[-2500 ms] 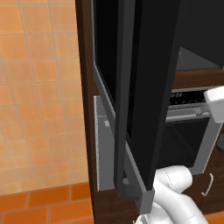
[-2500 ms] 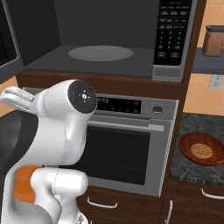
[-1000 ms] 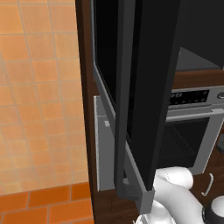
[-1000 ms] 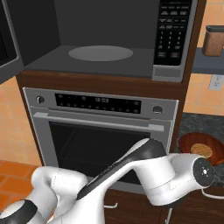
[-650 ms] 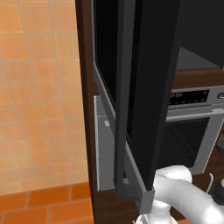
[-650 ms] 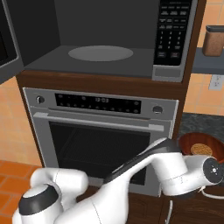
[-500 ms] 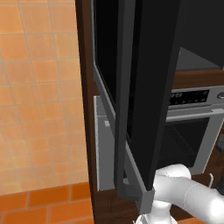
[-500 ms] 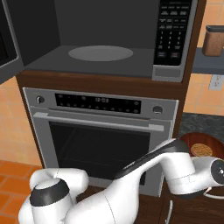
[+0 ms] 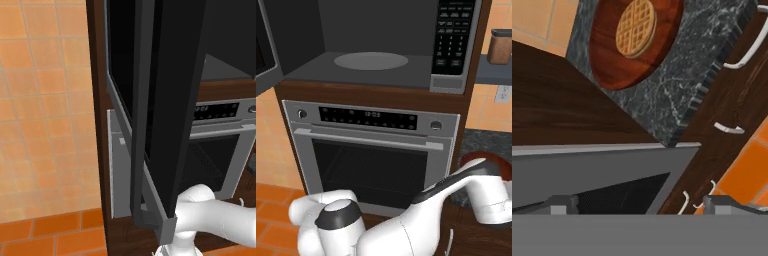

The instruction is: Open the microwave, place the bowl with waffle inside the microwave, then close the microwave door and turn it on.

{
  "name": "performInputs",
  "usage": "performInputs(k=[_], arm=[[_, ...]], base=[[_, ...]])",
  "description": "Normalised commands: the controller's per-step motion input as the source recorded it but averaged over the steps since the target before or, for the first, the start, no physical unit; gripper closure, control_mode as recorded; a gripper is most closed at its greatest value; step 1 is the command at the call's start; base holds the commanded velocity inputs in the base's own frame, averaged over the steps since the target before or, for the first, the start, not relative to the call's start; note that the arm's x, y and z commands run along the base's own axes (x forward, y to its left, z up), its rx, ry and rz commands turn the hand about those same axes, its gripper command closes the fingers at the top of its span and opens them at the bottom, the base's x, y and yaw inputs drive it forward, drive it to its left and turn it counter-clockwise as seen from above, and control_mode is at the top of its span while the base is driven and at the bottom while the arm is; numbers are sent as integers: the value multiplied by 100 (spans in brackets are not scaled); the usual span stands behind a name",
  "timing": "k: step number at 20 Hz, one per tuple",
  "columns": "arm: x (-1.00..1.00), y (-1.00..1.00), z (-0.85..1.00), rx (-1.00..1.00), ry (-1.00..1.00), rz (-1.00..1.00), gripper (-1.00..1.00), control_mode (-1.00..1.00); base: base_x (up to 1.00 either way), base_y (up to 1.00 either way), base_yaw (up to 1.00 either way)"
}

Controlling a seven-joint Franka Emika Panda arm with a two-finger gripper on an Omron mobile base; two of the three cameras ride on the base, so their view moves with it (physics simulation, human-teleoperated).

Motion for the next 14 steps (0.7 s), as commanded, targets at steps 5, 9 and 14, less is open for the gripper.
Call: performInputs(k=[5,9,14], arm=[[1,-6,-5,1,0,0,-100,-100],[26,0,-21,0,0,-4,-100,-100],[22,-4,-15,1,5,-3,-100,-100]], base=[[0,0,0],[0,0,0],[0,0,0]])
